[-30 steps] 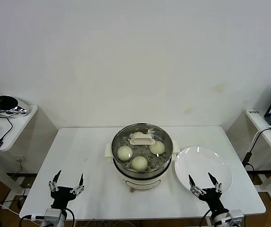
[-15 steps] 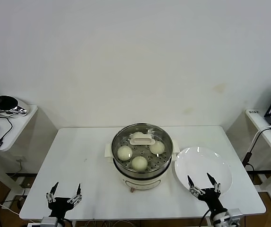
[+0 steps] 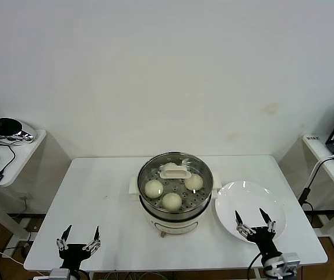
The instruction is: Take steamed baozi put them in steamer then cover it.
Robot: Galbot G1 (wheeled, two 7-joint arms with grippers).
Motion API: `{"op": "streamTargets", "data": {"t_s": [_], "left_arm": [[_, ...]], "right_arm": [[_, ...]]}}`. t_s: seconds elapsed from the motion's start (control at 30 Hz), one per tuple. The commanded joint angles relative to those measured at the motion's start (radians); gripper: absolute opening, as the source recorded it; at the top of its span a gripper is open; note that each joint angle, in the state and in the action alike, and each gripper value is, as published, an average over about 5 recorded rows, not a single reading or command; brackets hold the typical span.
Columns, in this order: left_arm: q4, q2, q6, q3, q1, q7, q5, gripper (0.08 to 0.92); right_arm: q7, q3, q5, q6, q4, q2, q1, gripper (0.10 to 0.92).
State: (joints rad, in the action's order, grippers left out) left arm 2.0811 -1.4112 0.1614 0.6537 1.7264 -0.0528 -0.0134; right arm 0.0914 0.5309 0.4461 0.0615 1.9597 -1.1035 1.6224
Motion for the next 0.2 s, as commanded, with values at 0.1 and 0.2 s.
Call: {"op": "streamTargets", "data": {"t_s": [0.1, 0.2], "left_arm": [[-0.011, -0.001, -0.008, 0.0, 0.008, -0.014, 0.015, 0.823], [-0.018, -0.002, -0.019, 0.001, 0.008, -0.017, 0.027, 0.823]], "right_arm": [[0.008, 0.007, -0.031, -0.004, -0.002, -0.018, -0.013, 0.823], [0.008, 0.005, -0.035, -0.005, -0.001, -0.018, -0.013, 0.823]]}}
